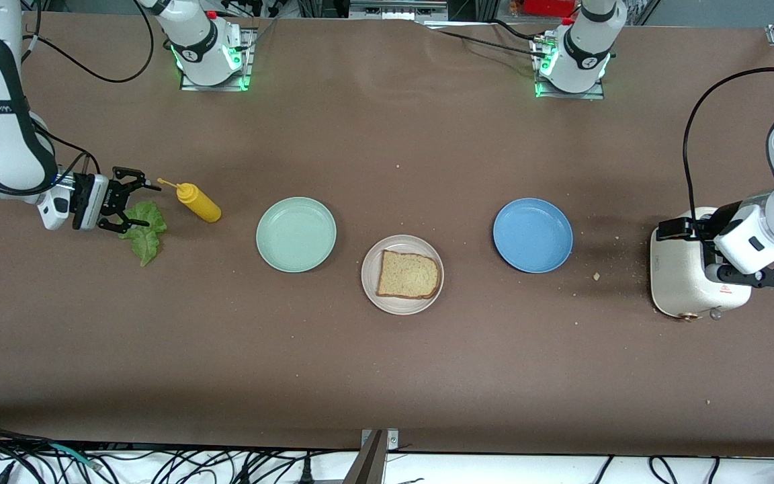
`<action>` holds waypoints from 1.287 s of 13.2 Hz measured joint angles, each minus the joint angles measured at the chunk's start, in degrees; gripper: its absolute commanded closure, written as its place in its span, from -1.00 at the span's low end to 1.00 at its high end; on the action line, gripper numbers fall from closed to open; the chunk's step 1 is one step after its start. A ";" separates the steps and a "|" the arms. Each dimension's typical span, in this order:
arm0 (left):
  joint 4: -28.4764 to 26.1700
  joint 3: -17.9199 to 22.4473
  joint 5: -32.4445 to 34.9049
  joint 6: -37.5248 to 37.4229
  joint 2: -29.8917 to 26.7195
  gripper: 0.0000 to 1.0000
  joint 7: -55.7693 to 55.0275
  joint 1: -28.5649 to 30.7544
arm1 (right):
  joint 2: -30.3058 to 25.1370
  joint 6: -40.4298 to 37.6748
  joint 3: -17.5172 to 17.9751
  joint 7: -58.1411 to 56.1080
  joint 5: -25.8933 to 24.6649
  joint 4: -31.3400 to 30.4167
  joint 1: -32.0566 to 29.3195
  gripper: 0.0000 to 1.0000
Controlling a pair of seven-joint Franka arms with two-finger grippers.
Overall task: Make sandwich in beige plate with both arms
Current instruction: 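Grasp the yellow bottle with the right gripper while the left gripper returns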
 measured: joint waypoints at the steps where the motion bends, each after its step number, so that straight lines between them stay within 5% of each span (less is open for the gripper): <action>1: 0.04 0.02 0.01 -0.11 -0.13 -1.00 0.00 0.32 | 1.08 -0.19 -0.02 -3.77 2.00 -0.25 -0.38 -0.98; 17: 0.07 0.03 0.01 -0.60 -1.66 -1.00 0.00 1.81 | 9.19 -14.12 0.15 -29.76 17.21 -2.50 -0.37 -0.96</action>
